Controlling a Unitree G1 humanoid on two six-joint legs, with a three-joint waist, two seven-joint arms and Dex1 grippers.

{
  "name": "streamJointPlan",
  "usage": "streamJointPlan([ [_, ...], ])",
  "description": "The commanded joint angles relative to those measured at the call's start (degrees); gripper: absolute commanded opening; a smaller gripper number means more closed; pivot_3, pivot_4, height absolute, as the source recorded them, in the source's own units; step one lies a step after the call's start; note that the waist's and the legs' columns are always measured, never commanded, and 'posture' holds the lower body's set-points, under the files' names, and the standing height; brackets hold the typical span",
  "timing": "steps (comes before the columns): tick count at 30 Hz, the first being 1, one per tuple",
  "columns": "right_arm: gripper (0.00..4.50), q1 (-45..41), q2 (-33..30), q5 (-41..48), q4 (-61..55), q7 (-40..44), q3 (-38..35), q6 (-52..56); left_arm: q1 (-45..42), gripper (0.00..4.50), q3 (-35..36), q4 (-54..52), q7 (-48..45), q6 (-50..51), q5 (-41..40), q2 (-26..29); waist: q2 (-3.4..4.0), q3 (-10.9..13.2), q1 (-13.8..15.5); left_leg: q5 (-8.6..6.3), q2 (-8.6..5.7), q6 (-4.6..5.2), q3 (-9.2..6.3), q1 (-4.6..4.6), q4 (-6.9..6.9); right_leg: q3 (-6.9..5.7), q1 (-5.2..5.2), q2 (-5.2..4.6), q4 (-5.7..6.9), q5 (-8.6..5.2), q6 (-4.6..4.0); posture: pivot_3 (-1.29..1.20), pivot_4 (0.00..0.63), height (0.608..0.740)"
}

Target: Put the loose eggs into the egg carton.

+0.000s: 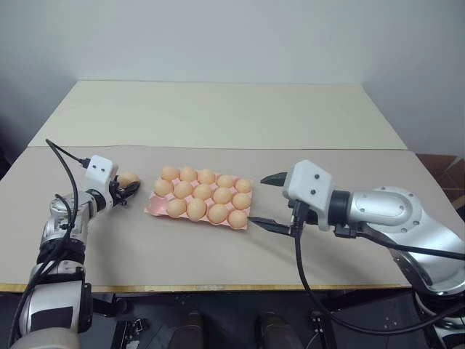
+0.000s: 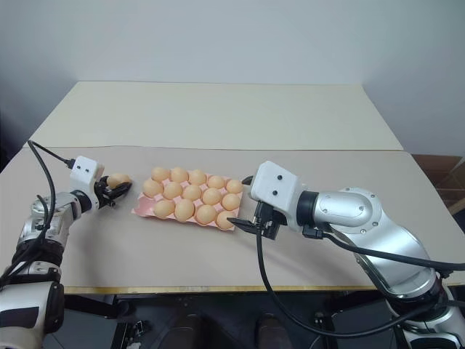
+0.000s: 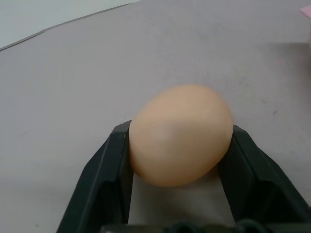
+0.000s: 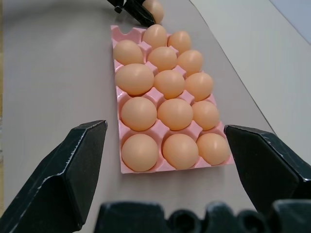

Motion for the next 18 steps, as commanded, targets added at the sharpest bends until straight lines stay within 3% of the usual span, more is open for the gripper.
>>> streamJointPlan([
  [1, 4.50, -0.1, -0.6, -0.1, -2.0, -0.5, -1.0, -0.2, -0.5, 2.13, -0.5, -0.3, 0.9, -3.1, 1.6, 0.7, 0.00, 0.0, 0.0, 0.00, 0.00, 0.00, 0.00, 0.00, 0.00, 0.00, 0.00, 0.00, 0.00, 0.00, 0.00, 0.00, 0.150, 0.740],
  [4, 4.50, -0.1, -0.6, -0.3, -1.7, -0.5, -0.9, -0.5, 1.2, 2.13, 0.5, -3.2, -0.4, -3.5, 0.5, 1.3, 0.00, 0.0, 0.0, 0.00, 0.00, 0.00, 0.00, 0.00, 0.00, 0.00, 0.00, 0.00, -0.01, 0.00, 0.00, 0.00, 0.150, 0.740],
  [13, 4.50, 0.6, -0.4, -1.7, -1.4, -0.8, -0.2, -1.8, 16.8, 2.13, 6.5, -26.2, -15.0, -9.9, -9.5, 5.7, 0.00, 0.0, -0.1, 0.00, 0.05, 0.00, -0.01, 0.01, 0.00, 0.02, -0.01, -0.02, 0.02, 0.00, -0.01, 0.00, 0.150, 0.740],
  [18, 4.50, 0.7, 0.0, -2.7, -1.0, -0.9, 0.2, -2.6, 22.0, 2.13, 9.3, -36.3, -23.8, -4.5, -18.4, 8.5, 0.01, 0.0, 0.1, 0.00, 0.05, 0.00, -0.03, 0.02, 0.00, 0.00, 0.02, -0.03, -0.01, 0.00, -0.01, 0.00, 0.150, 0.740],
])
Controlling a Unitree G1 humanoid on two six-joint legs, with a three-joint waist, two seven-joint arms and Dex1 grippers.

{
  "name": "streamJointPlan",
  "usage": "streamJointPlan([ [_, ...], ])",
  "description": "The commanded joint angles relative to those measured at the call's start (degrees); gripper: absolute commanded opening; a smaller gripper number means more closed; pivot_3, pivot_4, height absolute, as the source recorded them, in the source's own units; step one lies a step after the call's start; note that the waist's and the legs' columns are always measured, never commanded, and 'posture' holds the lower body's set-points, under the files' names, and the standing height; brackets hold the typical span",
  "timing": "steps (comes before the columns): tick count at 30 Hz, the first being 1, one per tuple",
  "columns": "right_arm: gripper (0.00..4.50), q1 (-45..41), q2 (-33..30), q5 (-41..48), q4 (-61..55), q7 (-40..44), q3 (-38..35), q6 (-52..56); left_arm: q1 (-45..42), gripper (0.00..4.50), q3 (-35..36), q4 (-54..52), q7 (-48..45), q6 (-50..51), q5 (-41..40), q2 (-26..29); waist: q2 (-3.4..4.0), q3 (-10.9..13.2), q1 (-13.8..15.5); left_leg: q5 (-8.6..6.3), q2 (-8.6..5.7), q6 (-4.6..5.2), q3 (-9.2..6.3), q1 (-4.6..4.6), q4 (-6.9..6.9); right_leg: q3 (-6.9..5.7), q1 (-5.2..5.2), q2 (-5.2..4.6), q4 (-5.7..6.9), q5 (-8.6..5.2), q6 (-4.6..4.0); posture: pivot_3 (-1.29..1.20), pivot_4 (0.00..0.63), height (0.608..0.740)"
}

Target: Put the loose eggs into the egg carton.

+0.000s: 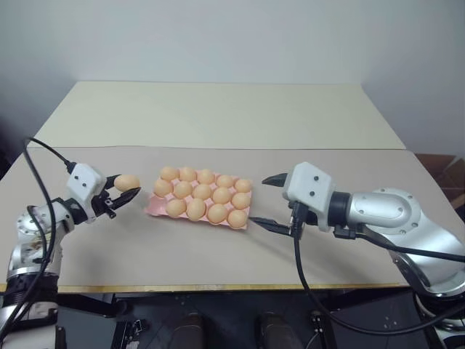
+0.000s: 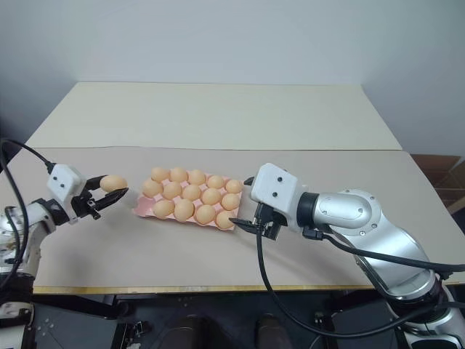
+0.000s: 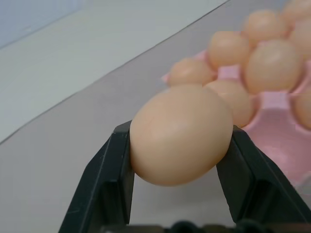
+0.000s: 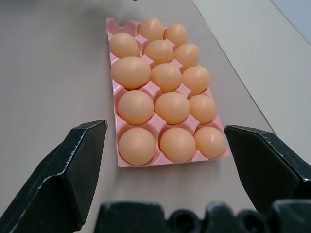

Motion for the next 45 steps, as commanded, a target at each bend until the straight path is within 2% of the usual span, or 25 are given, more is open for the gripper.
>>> streamJointPlan([
  [1, 4.50, -0.1, 0.2, -1.1, -1.0, -0.7, -0.3, -2.2, 2.2, 2.13, 2.4, -7.8, -6.9, 2.9, -6.3, 2.9, 0.00, 0.0, 0.0, 0.00, 0.00, 0.00, 0.01, -0.01, 0.00, 0.01, 0.00, 0.00, -0.01, 0.00, 0.00, 0.00, 0.150, 0.740],
  [6, 4.50, -0.3, 0.5, -1.6, -1.5, -1.2, -0.7, -2.5, 1.8, 2.13, 0.3, -8.2, -9.8, 5.2, -6.4, 4.0, 0.00, 0.0, -0.1, 0.00, -0.01, 0.00, 0.03, 0.02, 0.00, 0.01, 0.00, 0.03, 0.00, 0.00, 0.00, 0.00, 0.150, 0.740],
  [16, 4.50, 0.6, -0.2, -1.6, -3.3, -3.1, -2.0, -1.2, -3.4, 2.13, -4.1, -3.3, -10.8, 5.0, -3.7, 2.4, 0.00, 0.0, -0.1, 0.00, -0.01, 0.00, 0.03, -0.02, 0.00, 0.02, -0.03, 0.06, -0.01, -0.01, 0.01, 0.00, 0.150, 0.740],
  [23, 4.50, 1.2, -0.7, -1.6, -3.8, -3.8, -2.3, -0.8, -5.7, 4.34, -4.7, -1.5, -10.9, 1.9, -2.5, 0.2, 0.00, 0.0, -0.1, 0.00, -0.01, 0.00, 0.02, -0.03, 0.00, 0.01, -0.02, 0.07, -0.01, 0.00, 0.01, 0.00, 0.150, 0.740],
  [24, 4.50, 1.3, -0.8, -1.5, -3.8, -3.9, -2.3, -0.9, -5.7, 4.46, -4.5, -1.6, -10.8, 1.7, -2.6, 0.1, 0.00, 0.0, -0.1, 0.00, -0.01, 0.01, 0.02, -0.02, 0.00, 0.01, -0.02, 0.06, -0.01, 0.00, 0.01, 0.00, 0.150, 0.740],
  [32, 4.50, 1.4, -0.8, -1.5, -3.4, -4.0, -1.7, -1.5, -4.1, 4.46, -2.1, -3.6, -11.2, 2.5, -3.9, 1.5, 0.00, 0.0, -0.2, 0.00, 0.00, 0.00, 0.02, -0.02, 0.00, 0.02, -0.02, 0.06, 0.00, 0.00, 0.01, 0.00, 0.150, 0.740],
  [37, 4.50, 2.1, -1.9, -0.5, -3.1, -2.5, -3.5, -2.1, 1.2, 4.46, 2.2, -9.2, -12.9, 6.0, -6.8, 5.6, 0.00, 0.0, -0.4, 0.00, 0.02, 0.01, 0.02, -0.02, -0.01, 0.03, -0.05, 0.07, -0.01, -0.01, 0.01, 0.00, 0.150, 0.740],
  [41, 4.50, 3.8, -4.3, 3.9, -1.9, 2.2, -8.7, -2.3, 6.6, 4.46, 6.3, -13.4, -14.7, 8.8, -8.7, 10.1, 0.00, 0.0, -0.3, 0.00, 0.03, 0.00, 0.02, -0.01, -0.01, 0.02, -0.03, 0.05, -0.03, -0.01, 0.01, 0.00, 0.150, 0.740],
  [45, 4.50, 7.1, -9.3, 5.8, 0.2, 9.4, -12.9, -5.8, 11.1, 4.46, 10.6, -15.9, -15.9, 10.2, -9.9, 12.9, 0.00, 0.0, 0.1, 0.00, 0.02, 0.00, 0.02, 0.04, -0.01, 0.00, 0.05, 0.03, -0.07, -0.01, 0.01, 0.00, 0.150, 0.740],
])
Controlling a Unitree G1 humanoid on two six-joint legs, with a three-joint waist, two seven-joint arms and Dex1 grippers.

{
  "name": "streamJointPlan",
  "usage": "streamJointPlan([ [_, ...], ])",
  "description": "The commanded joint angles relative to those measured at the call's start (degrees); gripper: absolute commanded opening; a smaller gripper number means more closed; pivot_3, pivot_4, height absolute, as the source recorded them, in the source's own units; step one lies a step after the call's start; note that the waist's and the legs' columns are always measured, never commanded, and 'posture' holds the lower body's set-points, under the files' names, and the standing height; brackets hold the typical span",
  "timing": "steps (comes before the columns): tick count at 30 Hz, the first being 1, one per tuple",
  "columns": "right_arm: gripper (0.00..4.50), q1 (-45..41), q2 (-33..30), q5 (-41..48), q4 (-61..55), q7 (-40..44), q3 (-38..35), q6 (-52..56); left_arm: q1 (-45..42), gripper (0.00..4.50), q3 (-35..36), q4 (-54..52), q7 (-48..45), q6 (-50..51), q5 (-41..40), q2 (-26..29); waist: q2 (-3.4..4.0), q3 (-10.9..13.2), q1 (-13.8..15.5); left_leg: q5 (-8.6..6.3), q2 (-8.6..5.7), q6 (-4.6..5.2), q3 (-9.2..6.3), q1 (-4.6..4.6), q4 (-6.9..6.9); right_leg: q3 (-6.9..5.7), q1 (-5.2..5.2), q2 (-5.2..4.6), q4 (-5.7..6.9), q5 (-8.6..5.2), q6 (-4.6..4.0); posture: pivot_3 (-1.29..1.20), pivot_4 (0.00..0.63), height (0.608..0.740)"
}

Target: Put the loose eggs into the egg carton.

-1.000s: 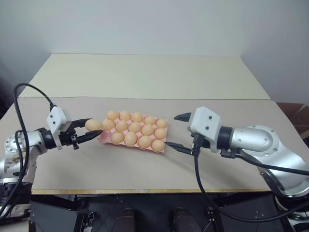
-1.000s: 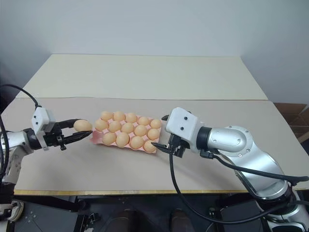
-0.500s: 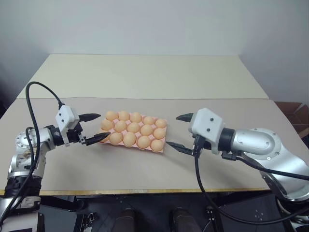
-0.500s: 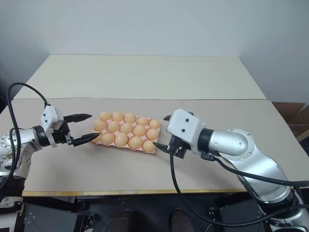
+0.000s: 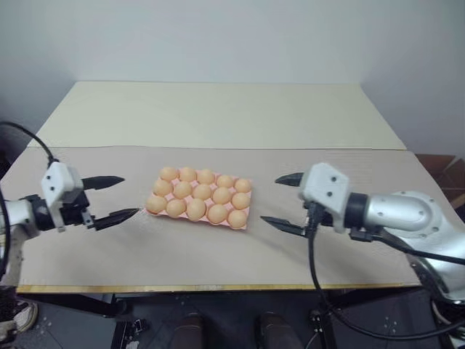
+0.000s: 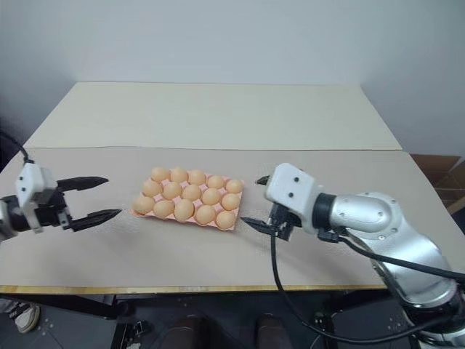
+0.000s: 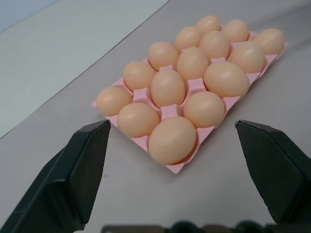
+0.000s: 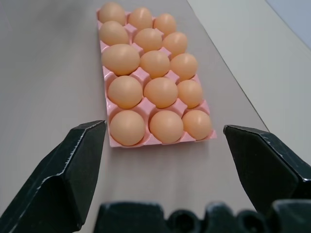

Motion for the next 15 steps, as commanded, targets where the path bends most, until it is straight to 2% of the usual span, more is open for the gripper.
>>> streamJointPlan([
  [1, 4.50, 1.7, -3.1, 1.8, 0.9, 5.2, -4.6, -4.1, 2.2, 4.46, 4.6, -3.2, -1.2, 1.5, -2.1, 2.2, 0.00, 0.0, 0.0, 0.00, 0.00, 0.00, 0.02, 0.00, 0.00, 0.00, 0.00, 0.00, -0.01, 0.00, 0.00, 0.00, 0.150, 0.740],
  [7, 4.50, 5.9, -9.2, 1.8, 7.9, 15.8, -9.2, -12.0, 12.1, 4.46, 15.8, -11.8, -2.5, 7.6, -4.6, 4.9, 0.00, 0.0, -0.3, 0.00, 0.05, 0.00, 0.08, 0.03, -0.02, 0.05, -0.02, 0.02, -0.04, -0.01, 0.00, 0.00, 0.150, 0.740],
  [15, 4.50, 7.8, -12.7, 1.8, 16.1, 24.2, -12.5, -17.9, 23.0, 4.46, 28.6, -23.9, -0.8, 13.6, -6.0, 1.3, 0.01, 0.0, -0.3, 0.00, 0.07, 0.00, 0.15, 0.24, -0.04, 0.10, 0.11, 0.04, -0.02, -0.01, 0.00, 0.00, 0.150, 0.740],
])
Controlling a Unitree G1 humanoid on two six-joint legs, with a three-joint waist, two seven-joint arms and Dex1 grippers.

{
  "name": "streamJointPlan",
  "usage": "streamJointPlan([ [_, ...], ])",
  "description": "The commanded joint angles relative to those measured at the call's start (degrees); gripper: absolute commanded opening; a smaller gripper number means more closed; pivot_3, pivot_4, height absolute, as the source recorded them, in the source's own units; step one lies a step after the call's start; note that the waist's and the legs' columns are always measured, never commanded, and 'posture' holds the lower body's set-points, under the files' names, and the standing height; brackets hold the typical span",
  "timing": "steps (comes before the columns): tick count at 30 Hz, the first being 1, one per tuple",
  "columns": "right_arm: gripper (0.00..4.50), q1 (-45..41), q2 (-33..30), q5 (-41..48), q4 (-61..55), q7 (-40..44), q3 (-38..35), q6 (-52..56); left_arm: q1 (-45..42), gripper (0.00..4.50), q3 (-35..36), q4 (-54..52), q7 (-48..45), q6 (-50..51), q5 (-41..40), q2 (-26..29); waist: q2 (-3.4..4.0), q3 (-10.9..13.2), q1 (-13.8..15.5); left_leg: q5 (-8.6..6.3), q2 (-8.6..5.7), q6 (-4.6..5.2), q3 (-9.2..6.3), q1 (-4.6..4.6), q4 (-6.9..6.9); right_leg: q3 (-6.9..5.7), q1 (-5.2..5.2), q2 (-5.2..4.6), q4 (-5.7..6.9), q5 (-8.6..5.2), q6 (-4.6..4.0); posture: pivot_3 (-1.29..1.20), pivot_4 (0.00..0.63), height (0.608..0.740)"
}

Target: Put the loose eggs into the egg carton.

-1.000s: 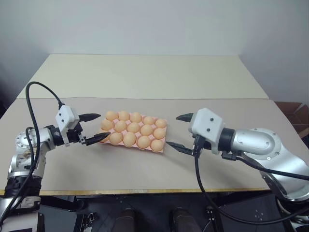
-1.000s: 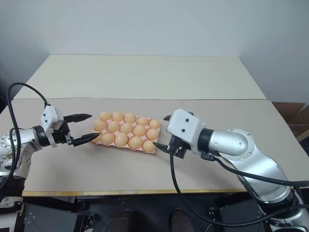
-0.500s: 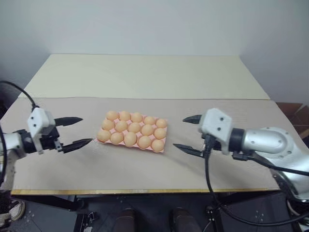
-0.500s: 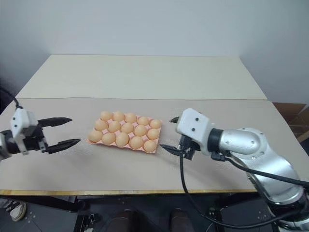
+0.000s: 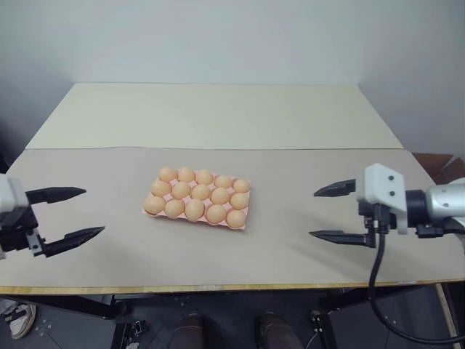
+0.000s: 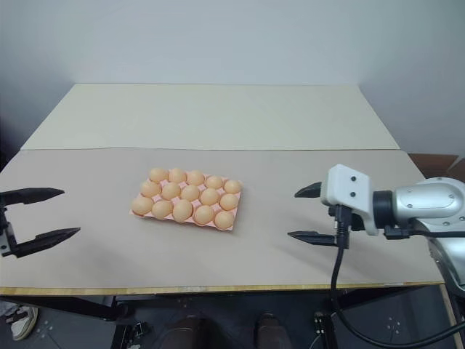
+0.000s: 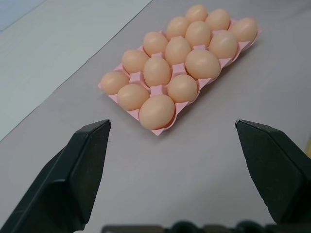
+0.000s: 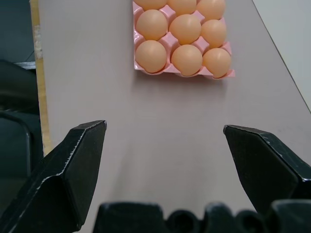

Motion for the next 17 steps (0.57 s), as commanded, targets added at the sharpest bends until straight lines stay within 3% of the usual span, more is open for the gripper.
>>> streamJointPlan([
  [1, 4.50, 0.5, -1.4, -0.1, 2.0, 2.5, -2.5, -3.6, 2.6, 4.46, 5.4, -4.7, 0.7, 2.1, -1.8, -1.2, 0.00, 0.0, 0.0, 0.00, 0.00, 0.00, 0.01, 0.02, 0.00, 0.00, 0.02, 0.00, 0.01, 0.00, 0.00, 0.00, 0.150, 0.740],
  [17, 4.50, -0.8, -2.0, -1.8, 5.9, 5.0, -0.5, -7.8, 6.8, 4.46, 10.4, -7.8, 1.0, 5.1, -2.9, -2.1, 0.00, 0.0, 0.1, 0.00, -0.01, -0.01, 0.06, 0.05, -0.02, 0.06, 0.01, 0.00, -0.01, -0.01, -0.01, 0.00, 0.150, 0.740],
])
